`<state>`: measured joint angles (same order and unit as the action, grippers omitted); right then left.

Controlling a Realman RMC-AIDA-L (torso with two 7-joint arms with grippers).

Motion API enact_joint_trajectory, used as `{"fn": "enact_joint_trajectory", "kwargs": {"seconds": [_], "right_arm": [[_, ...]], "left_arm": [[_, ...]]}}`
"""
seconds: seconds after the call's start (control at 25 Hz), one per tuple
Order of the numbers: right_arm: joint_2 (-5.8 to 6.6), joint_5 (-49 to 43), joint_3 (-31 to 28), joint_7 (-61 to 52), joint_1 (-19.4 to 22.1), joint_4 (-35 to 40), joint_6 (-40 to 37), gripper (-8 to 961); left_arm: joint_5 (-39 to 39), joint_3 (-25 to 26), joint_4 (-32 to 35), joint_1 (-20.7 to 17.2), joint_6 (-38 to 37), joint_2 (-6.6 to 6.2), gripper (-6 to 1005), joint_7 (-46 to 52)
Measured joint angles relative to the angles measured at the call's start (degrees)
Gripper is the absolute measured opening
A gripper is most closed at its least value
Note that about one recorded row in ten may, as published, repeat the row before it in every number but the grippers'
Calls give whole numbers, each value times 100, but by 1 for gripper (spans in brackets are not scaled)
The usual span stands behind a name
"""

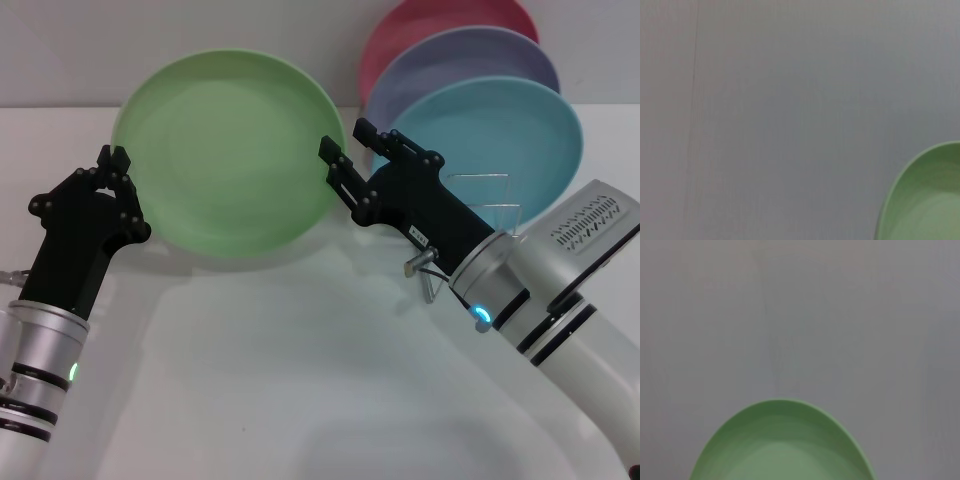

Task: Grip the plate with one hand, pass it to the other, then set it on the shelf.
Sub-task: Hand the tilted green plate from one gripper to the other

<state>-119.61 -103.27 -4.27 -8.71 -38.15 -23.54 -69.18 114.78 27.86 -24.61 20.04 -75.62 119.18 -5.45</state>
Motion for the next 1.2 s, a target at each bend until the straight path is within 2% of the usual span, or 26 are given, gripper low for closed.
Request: {"fn": "enact_joint_trajectory", "kwargs": {"seconds": [1.2], "right_arm": [[-1,0,-21,309,-31,-46,214,464]], "left_arm": [[0,135,-3,-53,-51,0,32,0]]}}
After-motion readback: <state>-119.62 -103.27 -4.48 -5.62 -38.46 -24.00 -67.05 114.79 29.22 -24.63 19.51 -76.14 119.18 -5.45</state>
